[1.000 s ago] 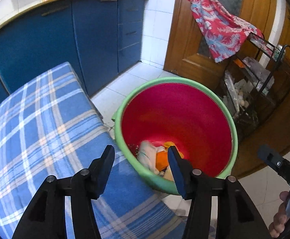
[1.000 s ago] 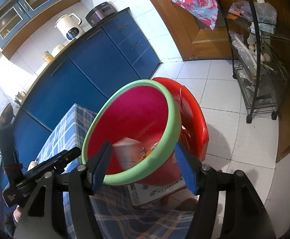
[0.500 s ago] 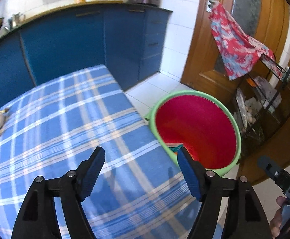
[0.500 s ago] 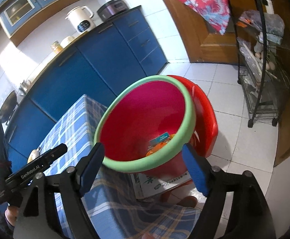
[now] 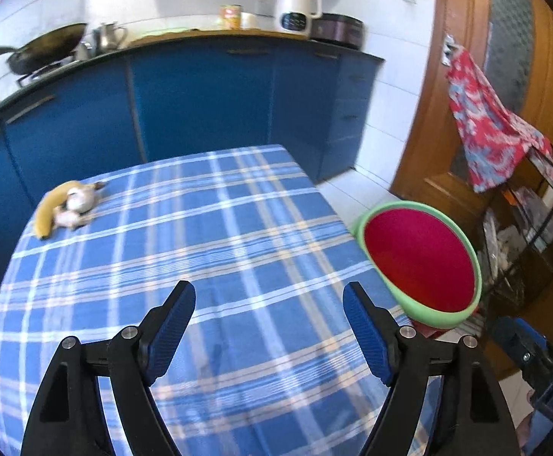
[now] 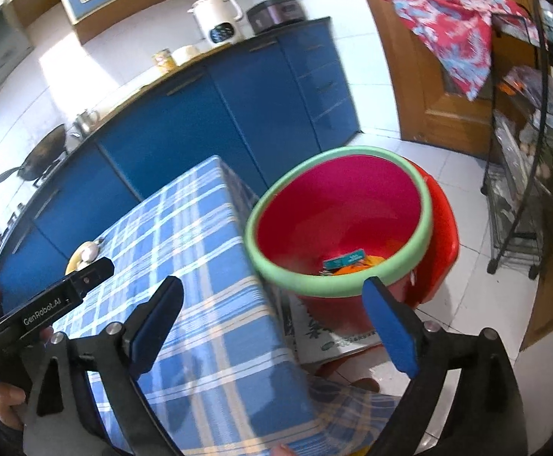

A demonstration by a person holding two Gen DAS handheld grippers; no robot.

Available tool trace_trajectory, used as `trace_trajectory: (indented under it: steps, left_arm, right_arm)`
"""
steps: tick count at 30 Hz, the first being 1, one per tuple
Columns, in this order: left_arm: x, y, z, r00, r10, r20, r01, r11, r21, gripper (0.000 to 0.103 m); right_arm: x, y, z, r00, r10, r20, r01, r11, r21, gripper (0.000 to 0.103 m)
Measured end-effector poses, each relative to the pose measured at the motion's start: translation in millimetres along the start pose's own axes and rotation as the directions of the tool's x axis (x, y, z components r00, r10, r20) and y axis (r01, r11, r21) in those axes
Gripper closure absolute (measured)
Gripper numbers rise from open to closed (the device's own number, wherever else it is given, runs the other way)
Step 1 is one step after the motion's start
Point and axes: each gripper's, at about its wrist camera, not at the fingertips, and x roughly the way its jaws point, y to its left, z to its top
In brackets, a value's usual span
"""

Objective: Collect trash

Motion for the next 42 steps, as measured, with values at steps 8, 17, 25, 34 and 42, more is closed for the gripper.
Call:
trace_trajectory:
  steps: [8, 17, 25, 34, 42]
  left_arm:
    - [-29, 31, -8, 0.997, 0.071, 0.036, -0.068, 0.995, -0.071, 0.021]
    - [-53, 48, -14, 0.989, 0.128, 0.07, -0.12, 0.987, -0.11, 0.021]
    - [-68, 57, -17, 0.985, 0.149, 0.091, -0.135, 0.981, -0.141, 0.021]
    - [-78, 64, -20, 0.98, 0.161, 0.117, -0.141, 0.976, -0.163, 0.021]
    - [-82, 63, -21, 0.979, 0.165, 0.121, -0.145, 0.977, -0.156, 0.021]
  right_arm:
    - [-13, 35, -10, 0.999, 0.028, 0.027, -0.025, 0.996, -0.088, 0.005]
    - [-28, 55, -15, 0.995, 0.073, 0.062, -0.064, 0.989, -0.135, 0.005]
    - [-37, 65, -18, 0.993, 0.079, 0.088, -0.063, 0.984, -0.167, 0.004]
    - [-39, 73, -20, 0.992, 0.096, 0.078, -0.08, 0.98, -0.182, 0.004]
    - [-40, 75, -21, 0.992, 0.097, 0.077, -0.081, 0.979, -0.189, 0.004]
